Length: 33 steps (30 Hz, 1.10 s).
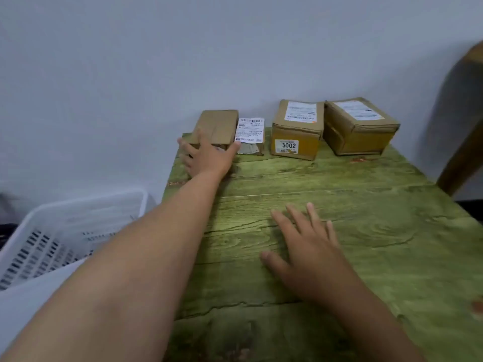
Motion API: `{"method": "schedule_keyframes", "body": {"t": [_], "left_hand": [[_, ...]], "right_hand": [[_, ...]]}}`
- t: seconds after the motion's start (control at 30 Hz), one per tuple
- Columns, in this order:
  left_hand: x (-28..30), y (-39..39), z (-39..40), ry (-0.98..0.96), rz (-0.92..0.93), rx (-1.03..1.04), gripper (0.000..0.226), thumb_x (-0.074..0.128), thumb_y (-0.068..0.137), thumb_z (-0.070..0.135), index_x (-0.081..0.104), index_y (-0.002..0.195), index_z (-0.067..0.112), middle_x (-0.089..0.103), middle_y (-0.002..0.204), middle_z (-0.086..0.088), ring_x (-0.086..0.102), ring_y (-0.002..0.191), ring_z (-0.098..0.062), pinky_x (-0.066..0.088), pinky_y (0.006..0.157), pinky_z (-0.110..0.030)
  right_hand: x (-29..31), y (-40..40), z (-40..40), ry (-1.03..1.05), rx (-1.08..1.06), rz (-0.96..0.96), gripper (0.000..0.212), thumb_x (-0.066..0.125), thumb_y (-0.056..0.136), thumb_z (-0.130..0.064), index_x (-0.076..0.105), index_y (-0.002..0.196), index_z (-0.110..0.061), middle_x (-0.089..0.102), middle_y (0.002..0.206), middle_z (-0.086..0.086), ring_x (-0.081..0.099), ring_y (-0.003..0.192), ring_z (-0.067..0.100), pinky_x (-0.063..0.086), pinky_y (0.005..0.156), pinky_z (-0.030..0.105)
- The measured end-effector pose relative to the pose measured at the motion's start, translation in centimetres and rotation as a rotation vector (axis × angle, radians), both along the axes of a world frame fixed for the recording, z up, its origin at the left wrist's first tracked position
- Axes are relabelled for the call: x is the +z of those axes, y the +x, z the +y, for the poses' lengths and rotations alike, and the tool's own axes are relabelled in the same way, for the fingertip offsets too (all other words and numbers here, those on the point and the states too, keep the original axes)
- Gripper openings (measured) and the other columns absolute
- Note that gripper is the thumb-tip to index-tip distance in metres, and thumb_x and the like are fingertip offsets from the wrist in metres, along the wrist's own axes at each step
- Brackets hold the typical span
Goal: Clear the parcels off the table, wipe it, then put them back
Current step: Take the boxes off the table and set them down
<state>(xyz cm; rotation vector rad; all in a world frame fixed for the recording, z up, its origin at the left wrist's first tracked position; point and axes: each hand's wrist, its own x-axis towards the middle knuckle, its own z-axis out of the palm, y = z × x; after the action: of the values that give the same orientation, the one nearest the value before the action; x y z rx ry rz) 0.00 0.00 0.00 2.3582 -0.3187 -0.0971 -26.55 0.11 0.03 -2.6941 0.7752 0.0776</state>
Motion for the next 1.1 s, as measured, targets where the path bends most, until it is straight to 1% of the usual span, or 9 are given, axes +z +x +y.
{"method": "schedule_keyframes", "body": {"t": [0.2,0.37,0.5,0.6,0.7,0.8,0.87,1.0,1.1], "left_hand": [[0.4,0.5,-0.7,-0.061,0.012,0.074,0.091,0.061,0.073,0.058,0.023,0.148,0.022,0.018,0.146,-0.016,0.027,0.133,-0.039,0.035,0.105,-0.045],[1.5,-1.4,1.4,-0.198,0.033,0.133,0.084,0.063,0.073,0.056,0.030,0.143,0.022,0.026,0.137,-0.011,0.038,0.122,-0.034,0.039,0.095,-0.040],[2.3,-4.2,5.0,-0.368,0.056,0.160,0.082,0.064,0.071,0.062,0.032,0.140,0.029,0.028,0.130,-0.006,0.047,0.114,-0.031,0.043,0.100,-0.042],[2.9,-7.1,8.0,-0.561,0.162,0.160,0.078,0.066,0.070,0.064,0.039,0.135,0.029,0.033,0.125,-0.002,0.054,0.095,-0.017,0.048,0.094,-0.038],[3.5,-10.4,10.4,-0.791,0.359,0.144,0.083,0.063,0.057,0.072,0.052,0.123,0.023,0.060,0.118,-0.004,0.064,0.088,-0.019,0.056,0.070,-0.036],[4.2,-14.5,12.6,-0.882,0.457,0.091,0.075,0.058,0.063,0.071,0.060,0.117,0.019,0.068,0.091,-0.005,0.059,0.062,-0.018,0.038,0.042,-0.022],[4.5,-17.5,14.1,-0.904,0.490,0.084,0.063,0.056,0.070,0.071,0.063,0.112,0.024,0.070,0.088,-0.002,0.062,0.065,-0.017,0.045,0.049,-0.024],[5.7,-22.6,17.1,-0.977,0.617,0.050,0.046,0.047,0.085,0.066,0.065,0.101,0.027,0.070,0.092,-0.003,0.066,0.088,-0.021,0.052,0.087,-0.038],[6.2,-25.2,19.2,-1.041,0.727,-0.020,0.051,0.044,0.086,0.067,0.062,0.111,0.027,0.066,0.108,-0.011,0.065,0.099,-0.029,0.052,0.083,-0.038]], "right_hand": [[0.1,0.0,-0.7,0.000,0.003,-0.035,0.075,0.039,0.095,-0.060,-0.003,0.153,-0.037,-0.013,0.162,-0.007,-0.024,0.146,0.021,-0.008,0.119,0.051],[0.6,0.3,-0.7,0.042,0.016,-0.092,0.074,0.040,0.094,-0.060,0.001,0.154,-0.037,-0.010,0.163,-0.008,-0.021,0.147,0.020,-0.008,0.119,0.050],[1.2,-0.3,-0.4,0.097,0.012,-0.173,0.071,0.042,0.094,-0.059,0.009,0.154,-0.037,-0.002,0.163,-0.009,-0.015,0.148,0.018,-0.006,0.119,0.049],[1.7,-1.0,0.4,0.129,0.006,-0.240,0.069,0.043,0.095,-0.056,0.015,0.153,-0.034,0.006,0.163,-0.009,-0.009,0.149,0.017,-0.003,0.119,0.047],[1.4,-1.6,1.4,0.173,-0.004,-0.351,0.064,0.047,0.095,-0.053,0.026,0.151,-0.030,0.019,0.161,-0.008,-0.001,0.150,0.016,0.002,0.120,0.045],[1.0,-3.1,3.0,0.252,-0.031,-0.479,0.060,0.049,0.095,-0.051,0.034,0.148,-0.027,0.028,0.158,-0.005,0.007,0.149,0.017,0.012,0.121,0.046],[0.7,-4.4,4.4,0.300,-0.052,-0.545,0.059,0.049,0.095,-0.050,0.036,0.147,-0.025,0.031,0.156,-0.004,0.013,0.148,0.017,0.018,0.119,0.043],[1.0,-6.6,6.5,0.348,0.010,-0.631,0.061,0.047,0.096,-0.050,0.035,0.148,-0.020,0.030,0.156,-0.001,0.022,0.145,0.015,0.023,0.117,0.036],[1.4,-8.1,6.8,0.470,0.006,-0.672,0.070,0.044,0.095,-0.054,0.024,0.153,-0.021,0.023,0.159,-0.003,0.022,0.144,0.012,0.019,0.112,0.027]]}}
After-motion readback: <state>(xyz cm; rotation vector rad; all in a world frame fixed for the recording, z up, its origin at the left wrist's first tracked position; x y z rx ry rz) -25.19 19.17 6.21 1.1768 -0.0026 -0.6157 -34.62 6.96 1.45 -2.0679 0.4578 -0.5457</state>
